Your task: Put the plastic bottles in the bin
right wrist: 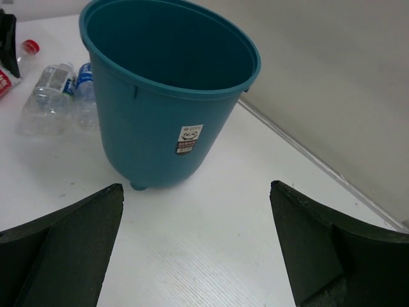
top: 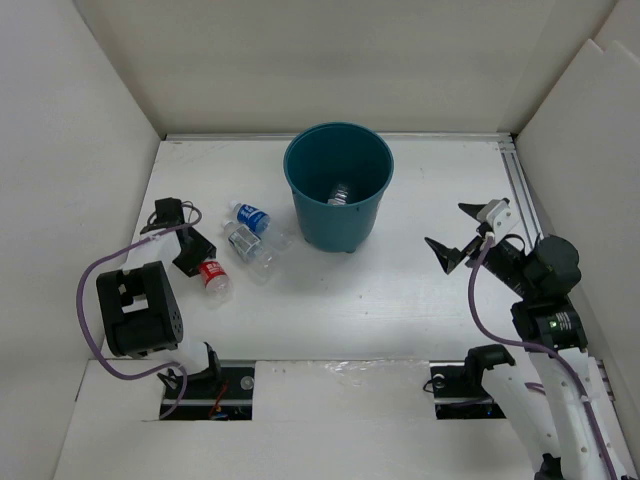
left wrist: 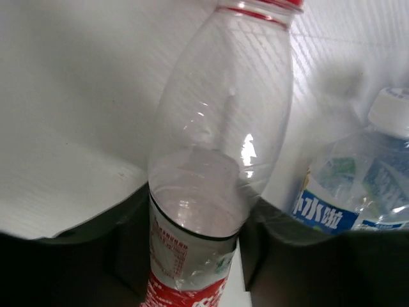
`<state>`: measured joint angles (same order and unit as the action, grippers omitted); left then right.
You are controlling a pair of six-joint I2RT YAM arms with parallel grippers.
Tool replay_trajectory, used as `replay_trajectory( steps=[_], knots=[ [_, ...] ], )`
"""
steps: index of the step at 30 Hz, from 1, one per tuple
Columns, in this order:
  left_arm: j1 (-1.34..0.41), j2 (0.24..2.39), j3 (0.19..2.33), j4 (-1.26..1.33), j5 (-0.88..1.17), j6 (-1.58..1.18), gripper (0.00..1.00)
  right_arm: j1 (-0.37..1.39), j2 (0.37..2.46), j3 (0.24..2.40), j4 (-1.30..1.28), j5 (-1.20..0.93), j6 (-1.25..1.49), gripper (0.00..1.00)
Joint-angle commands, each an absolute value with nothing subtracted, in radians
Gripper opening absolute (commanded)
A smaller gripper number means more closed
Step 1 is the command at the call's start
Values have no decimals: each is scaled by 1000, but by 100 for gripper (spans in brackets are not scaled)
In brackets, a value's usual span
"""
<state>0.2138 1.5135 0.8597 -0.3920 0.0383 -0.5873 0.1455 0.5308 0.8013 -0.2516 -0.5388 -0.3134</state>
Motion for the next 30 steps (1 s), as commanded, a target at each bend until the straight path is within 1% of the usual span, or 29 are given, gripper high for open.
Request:
replay_trajectory(
  steps=[1,2,3,4,6,9,12,13,15,17,19,20,21,22,23,24,25,26,28,29,30],
  knots=[
    [248,1540,864,-417,32,-578,37,153,538,815,-169,-629,-299,100],
    [259,1540,864,-417,41,-569,27,153,548,815,-157,-679,-308,100],
    [270,1540,873,-417,51,-569,12,153,548,815,-156,-708,-317,100],
    [279,1519,873,-408,51,-569,6,153,548,828,-156,-736,-333,100],
    [279,1480,873,-397,55,-569,0,153,548,847,-156,-819,-347,100],
    [279,1366,896,-368,83,-558,0,172,558,896,-143,-932,-359,100],
    [279,1206,917,-325,94,-558,0,228,601,928,-103,-946,-347,100],
    [255,1165,926,-316,74,-558,0,273,617,942,-88,-946,-328,100],
    [206,1050,968,-302,29,-567,0,328,670,972,-78,-907,-319,100],
    [206,993,1018,-302,18,-568,0,429,713,1014,-69,-812,-319,100],
    [196,937,1060,-302,40,-568,0,506,802,1046,-48,-744,-319,100],
    [196,927,1093,-302,60,-568,0,602,840,1089,-48,-673,-319,100],
    [196,913,1104,-292,78,-568,0,653,882,1115,-32,-634,-330,100],
    [196,879,1104,-278,99,-568,0,707,975,1143,-20,-591,-330,100],
    [196,861,1104,-258,142,-568,0,804,1026,1173,-20,-513,-339,100],
    [196,836,1104,-211,158,-568,0,845,1076,1239,-5,-477,-339,100],
    [187,780,1085,-175,173,-568,0,880,1179,1271,14,-447,-339,100],
    [187,750,1068,-140,184,-568,0,906,1228,1305,26,-416,-339,100],
    [187,701,1023,-60,199,-580,0,937,1319,1391,58,-431,-315,100],
    [187,681,1023,-42,215,-580,0,937,1400,1413,131,-452,-272,100],
    [187,681,1023,-29,272,-580,0,951,1443,1440,161,-497,-252,100]
  ],
)
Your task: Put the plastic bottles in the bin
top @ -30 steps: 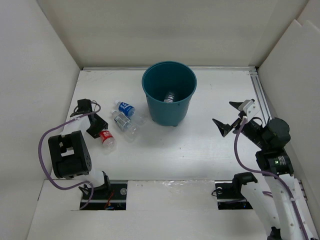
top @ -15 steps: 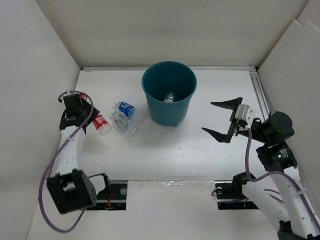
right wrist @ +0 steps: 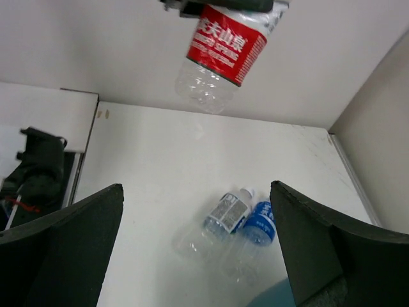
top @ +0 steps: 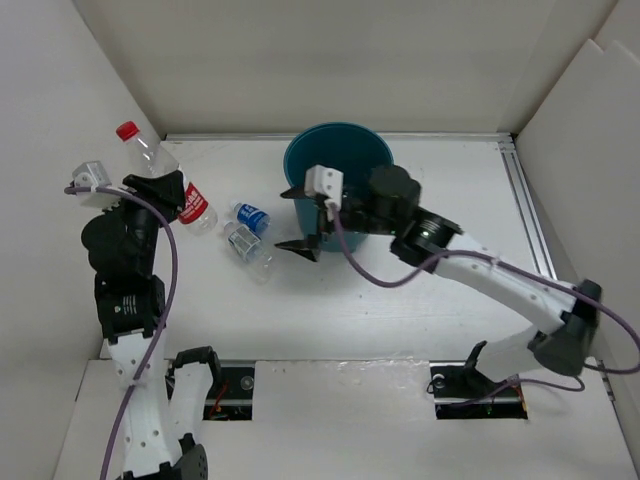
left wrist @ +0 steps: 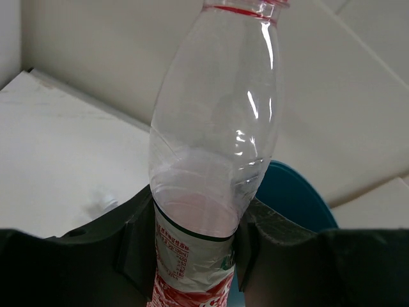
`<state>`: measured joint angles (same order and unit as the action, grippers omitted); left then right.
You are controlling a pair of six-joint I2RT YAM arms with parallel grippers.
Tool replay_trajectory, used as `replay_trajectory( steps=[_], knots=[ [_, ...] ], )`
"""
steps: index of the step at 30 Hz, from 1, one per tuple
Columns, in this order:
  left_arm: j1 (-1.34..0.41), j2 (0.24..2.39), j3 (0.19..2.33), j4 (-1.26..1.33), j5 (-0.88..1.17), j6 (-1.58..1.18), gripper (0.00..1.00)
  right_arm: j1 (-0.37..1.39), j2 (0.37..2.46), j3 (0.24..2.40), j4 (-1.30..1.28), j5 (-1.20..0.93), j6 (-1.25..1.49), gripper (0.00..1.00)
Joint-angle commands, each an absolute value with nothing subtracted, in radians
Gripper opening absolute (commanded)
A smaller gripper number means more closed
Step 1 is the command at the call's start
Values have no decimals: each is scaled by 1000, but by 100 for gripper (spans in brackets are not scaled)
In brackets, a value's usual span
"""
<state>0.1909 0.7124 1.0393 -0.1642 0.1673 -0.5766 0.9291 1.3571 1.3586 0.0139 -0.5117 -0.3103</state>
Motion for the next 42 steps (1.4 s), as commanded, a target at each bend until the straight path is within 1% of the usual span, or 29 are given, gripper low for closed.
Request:
replay_trajectory(
  steps=[1,2,4,6,9,12,14,19,23,24,25,26,27,28,29,30,31,34,35,38,40,42],
  knots=[
    [187,681,1023,7,302,-580,0,951,1488,1515,179,-520,-235,100],
    [187,681,1023,35,336,-589,0,965,1581,1561,179,-538,-210,100],
    [187,681,1032,98,434,-589,0,977,1664,1682,190,-570,-189,100],
    [187,681,1045,133,507,-589,0,988,1754,1745,208,-604,-155,100],
    [187,690,1045,163,557,-600,0,988,1831,1816,288,-656,-100,100],
    [178,690,1036,187,581,-600,0,988,1873,1859,351,-745,-54,100],
    [169,690,1025,196,604,-600,0,988,1897,1859,448,-807,11,100],
    [169,690,976,290,690,-640,0,988,1937,1893,518,-840,87,100],
    [169,701,966,314,716,-649,0,988,1973,1902,626,-861,164,85],
    [169,701,966,314,716,-660,0,988,1982,1916,626,-861,176,71],
    [169,712,966,331,727,-660,0,988,1982,1916,626,-861,176,61],
    [169,712,966,331,727,-672,0,988,1982,1928,626,-861,176,46],
    [169,722,966,331,727,-672,7,988,1982,1928,626,-861,176,16],
    [169,723,966,331,727,-681,41,974,1982,1928,626,-861,176,6],
    [169,723,966,331,727,-681,61,965,1982,1928,626,-861,176,0],
    [169,723,979,315,709,-681,83,954,1971,1915,600,-851,176,0],
    [169,723,979,305,689,-681,100,940,1962,1904,591,-842,176,0],
    [169,732,1020,259,631,-690,100,864,1918,1846,529,-827,121,0],
    [169,742,1031,233,550,-690,100,817,1907,1832,508,-813,106,0],
    [169,765,1054,132,416,-699,100,740,1859,1767,427,-784,45,0],
    [169,784,1054,91,393,-699,100,663,1829,1734,329,-747,-23,0],
    [169,811,1054,81,379,-699,100,593,1810,1701,305,-727,-46,0]
  ],
)
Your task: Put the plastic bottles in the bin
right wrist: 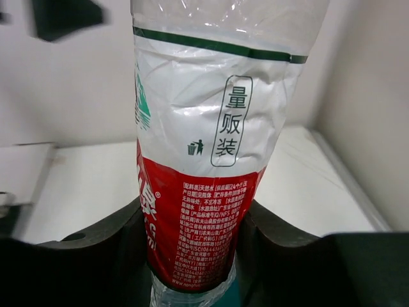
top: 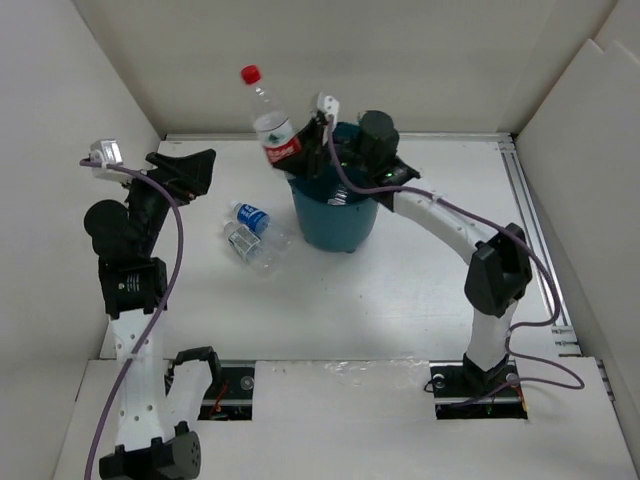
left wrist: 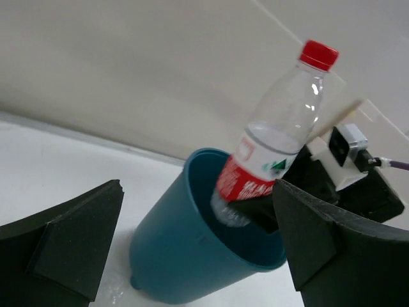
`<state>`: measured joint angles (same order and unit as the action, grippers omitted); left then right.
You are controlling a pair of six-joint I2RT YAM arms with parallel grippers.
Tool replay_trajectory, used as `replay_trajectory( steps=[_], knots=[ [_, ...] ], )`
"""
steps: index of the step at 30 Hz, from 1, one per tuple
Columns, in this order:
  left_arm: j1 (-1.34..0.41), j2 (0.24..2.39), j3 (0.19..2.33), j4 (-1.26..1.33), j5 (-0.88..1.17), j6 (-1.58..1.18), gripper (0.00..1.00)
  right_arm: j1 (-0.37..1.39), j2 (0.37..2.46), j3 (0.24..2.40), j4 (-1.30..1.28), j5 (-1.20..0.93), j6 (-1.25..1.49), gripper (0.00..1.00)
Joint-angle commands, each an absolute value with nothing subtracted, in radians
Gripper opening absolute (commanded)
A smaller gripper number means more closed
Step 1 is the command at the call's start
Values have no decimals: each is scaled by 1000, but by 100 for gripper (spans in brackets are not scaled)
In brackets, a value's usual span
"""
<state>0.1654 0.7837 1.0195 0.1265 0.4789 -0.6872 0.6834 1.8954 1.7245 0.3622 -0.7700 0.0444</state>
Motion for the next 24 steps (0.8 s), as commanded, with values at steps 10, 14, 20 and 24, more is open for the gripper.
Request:
replay_trajectory(
  steps=[10,14,20,24],
  knots=[
    [169,1025,1003,-81,347,-699,100,482,1683,1531,273,-706,-120,90],
    [169,1046,960,-106,327,-699,100,462,1646,1531,244,-695,-144,99],
    [169,1121,934,-205,314,-687,100,442,1582,1540,186,-663,-173,99],
    [141,1132,874,-206,281,-712,100,442,1519,1540,97,-582,-232,99]
  ],
)
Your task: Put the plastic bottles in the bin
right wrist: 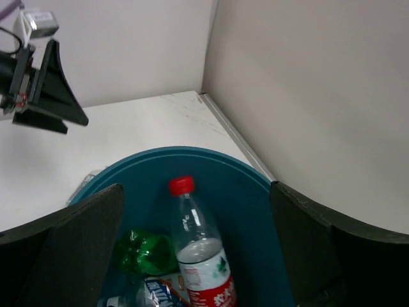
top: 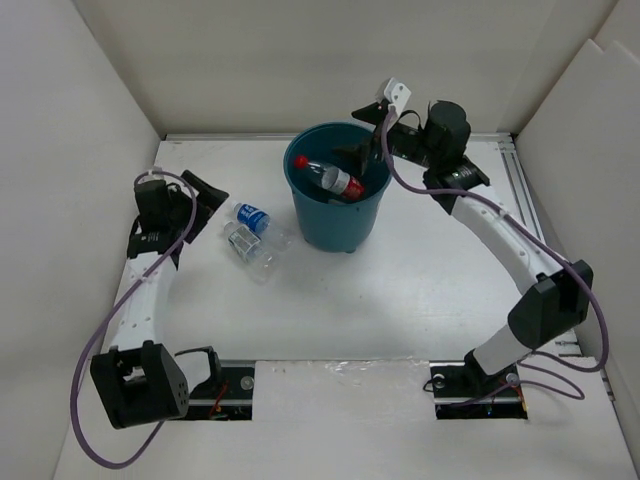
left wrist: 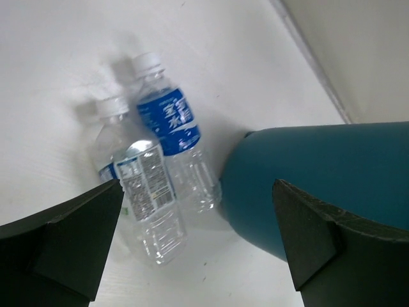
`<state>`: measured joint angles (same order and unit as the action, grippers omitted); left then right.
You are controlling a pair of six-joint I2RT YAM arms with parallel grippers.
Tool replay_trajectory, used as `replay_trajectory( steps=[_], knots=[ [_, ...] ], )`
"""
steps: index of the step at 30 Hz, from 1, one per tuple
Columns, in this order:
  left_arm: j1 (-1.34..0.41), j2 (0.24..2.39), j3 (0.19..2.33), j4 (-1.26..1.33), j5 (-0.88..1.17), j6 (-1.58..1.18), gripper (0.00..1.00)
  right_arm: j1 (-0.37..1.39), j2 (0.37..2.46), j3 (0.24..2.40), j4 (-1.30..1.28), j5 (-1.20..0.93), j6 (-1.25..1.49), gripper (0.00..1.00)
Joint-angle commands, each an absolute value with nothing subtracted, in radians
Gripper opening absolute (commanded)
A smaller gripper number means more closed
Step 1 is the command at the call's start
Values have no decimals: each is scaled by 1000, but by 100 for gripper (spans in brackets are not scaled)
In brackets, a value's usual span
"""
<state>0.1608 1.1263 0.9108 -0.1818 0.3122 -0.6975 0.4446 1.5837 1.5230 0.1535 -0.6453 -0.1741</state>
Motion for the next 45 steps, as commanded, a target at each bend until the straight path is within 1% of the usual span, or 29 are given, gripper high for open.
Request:
replay_trajectory(
  steps=[1,3,6,14,20,24,26,28,33,36,40,41,43,44,45],
  knots=[
    [123,1132,864,-216,258,-721,100,454,1506,1540,74,-563,-245,99],
    [72,1144,833,-216,212,-750,100,468,1474,1540,23,-532,-279,99],
    [72,1204,784,-177,213,-802,100,494,1433,1526,12,-518,-301,99],
    [72,1383,793,-92,287,-821,100,514,1336,1411,12,-531,-319,99],
    [63,1482,793,-61,275,-839,100,514,1307,1362,21,-551,-319,99],
    [51,1491,793,-61,221,-839,100,514,1296,1341,21,-571,-319,99],
    [51,1502,793,-71,198,-839,94,514,1296,1332,31,-571,-319,99],
    [51,1511,793,-71,189,-839,85,505,1287,1331,31,-594,-319,99],
    [51,1543,793,-93,166,-839,84,474,1256,1283,54,-614,-319,99],
    [41,1583,793,-94,156,-839,88,463,1233,1270,63,-633,-319,99],
    [41,1608,793,-103,144,-839,88,445,1233,1250,72,-672,-319,99],
    [41,1608,793,-103,144,-839,76,445,1233,1250,72,-672,-319,99],
    [41,1586,793,-127,115,-839,66,445,1233,1250,72,-684,-310,99],
    [41,1572,784,-127,101,-839,58,445,1233,1250,72,-693,-310,99],
    [41,1537,784,-144,75,-839,32,445,1233,1250,81,-693,-310,99]
  ],
)
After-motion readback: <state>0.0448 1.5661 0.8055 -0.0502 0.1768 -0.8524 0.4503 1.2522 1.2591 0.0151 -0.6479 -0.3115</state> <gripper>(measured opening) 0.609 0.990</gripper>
